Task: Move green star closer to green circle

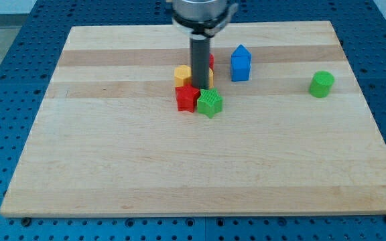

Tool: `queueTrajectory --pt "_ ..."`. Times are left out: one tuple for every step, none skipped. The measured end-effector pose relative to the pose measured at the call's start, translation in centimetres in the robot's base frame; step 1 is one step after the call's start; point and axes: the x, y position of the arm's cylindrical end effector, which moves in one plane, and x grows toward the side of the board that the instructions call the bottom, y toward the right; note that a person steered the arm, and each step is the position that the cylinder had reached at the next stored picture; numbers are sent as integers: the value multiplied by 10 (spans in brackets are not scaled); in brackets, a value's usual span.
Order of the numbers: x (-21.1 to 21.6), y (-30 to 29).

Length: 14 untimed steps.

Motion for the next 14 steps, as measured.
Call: queueTrajectory --pt "14 -21" --pt "33 -37" --pt "38 -34" --pt "38 -8" --pt "38 25" --pt "38 59" --pt "38 97" --pt "38 132" --pt "42 153" --pt "54 163" --pt "63 173" --pt "70 190" --pt "71 209" --pt "72 221"
